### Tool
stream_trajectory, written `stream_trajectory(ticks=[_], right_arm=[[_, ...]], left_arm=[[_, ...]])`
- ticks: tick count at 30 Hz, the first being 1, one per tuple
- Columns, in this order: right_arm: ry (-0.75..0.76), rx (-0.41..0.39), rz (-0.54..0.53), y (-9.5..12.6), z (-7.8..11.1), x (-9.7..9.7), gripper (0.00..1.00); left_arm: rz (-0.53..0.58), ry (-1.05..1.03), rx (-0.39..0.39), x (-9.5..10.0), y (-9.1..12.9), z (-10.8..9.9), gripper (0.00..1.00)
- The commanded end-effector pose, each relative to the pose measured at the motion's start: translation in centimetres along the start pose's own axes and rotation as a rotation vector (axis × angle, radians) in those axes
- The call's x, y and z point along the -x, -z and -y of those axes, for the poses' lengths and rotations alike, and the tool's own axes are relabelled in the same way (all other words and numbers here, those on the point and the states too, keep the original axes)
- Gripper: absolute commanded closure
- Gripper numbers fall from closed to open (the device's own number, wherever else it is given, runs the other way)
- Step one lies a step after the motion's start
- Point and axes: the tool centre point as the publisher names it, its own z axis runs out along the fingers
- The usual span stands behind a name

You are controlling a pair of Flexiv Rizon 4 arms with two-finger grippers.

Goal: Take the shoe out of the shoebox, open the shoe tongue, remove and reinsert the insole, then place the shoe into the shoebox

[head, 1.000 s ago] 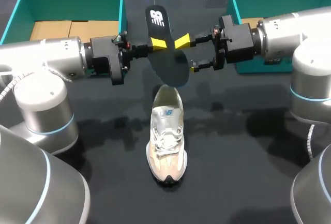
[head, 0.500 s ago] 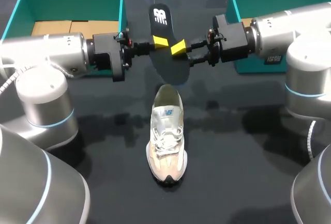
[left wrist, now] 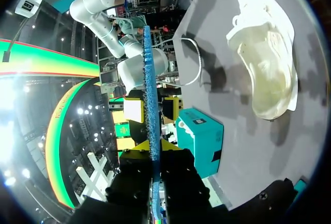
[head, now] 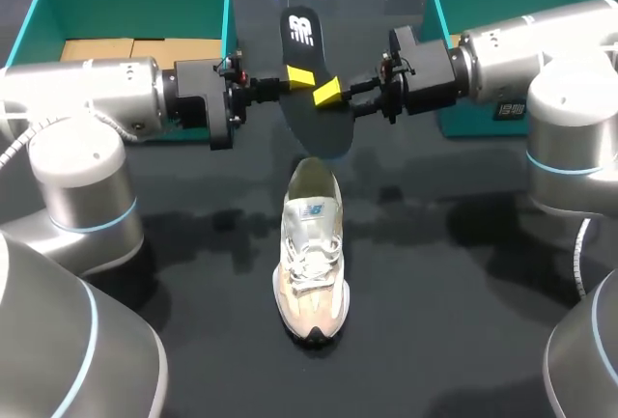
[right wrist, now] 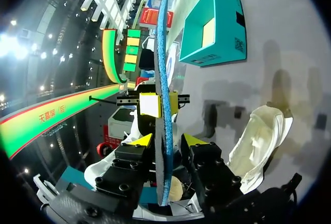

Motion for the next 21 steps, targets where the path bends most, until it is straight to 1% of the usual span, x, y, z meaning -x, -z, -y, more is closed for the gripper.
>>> stream_trajectory(ticks=[1, 5, 6, 10, 12, 15, 21], right_arm=[[-0.004, -0.008, 0.005, -0.19, -0.15, 0.01, 0.72], [-0.014, -0.009, 0.005, -0.20, -0.06, 0.25, 0.75], [-0.015, -0.010, 0.005, -0.21, -0.04, 0.27, 0.77], [-0.017, -0.011, 0.004, -0.26, 0.03, 0.30, 0.81], [-0.017, -0.011, 0.004, -0.28, 0.06, 0.32, 0.86], [-0.016, -0.011, 0.004, -0.29, 0.11, 0.36, 1.00], [-0.006, -0.007, 0.001, -0.28, 0.26, 0.30, 1.00]], left_arm=[[-0.002, -0.003, -0.002, -0.14, -0.18, -0.09, 1.00], [-0.006, -0.005, 0.000, -0.29, -0.24, -0.04, 1.00], [-0.007, -0.005, 0.000, -0.33, -0.26, -0.03, 1.00], [-0.008, -0.007, 0.002, -0.35, -0.29, 0.01, 1.00], [-0.007, -0.010, 0.004, -0.35, -0.31, 0.04, 1.00], [-0.008, -0.015, 0.008, -0.39, -0.37, 0.06, 1.00], [-0.021, -0.022, 0.021, -0.62, -0.52, 0.11, 1.00]])
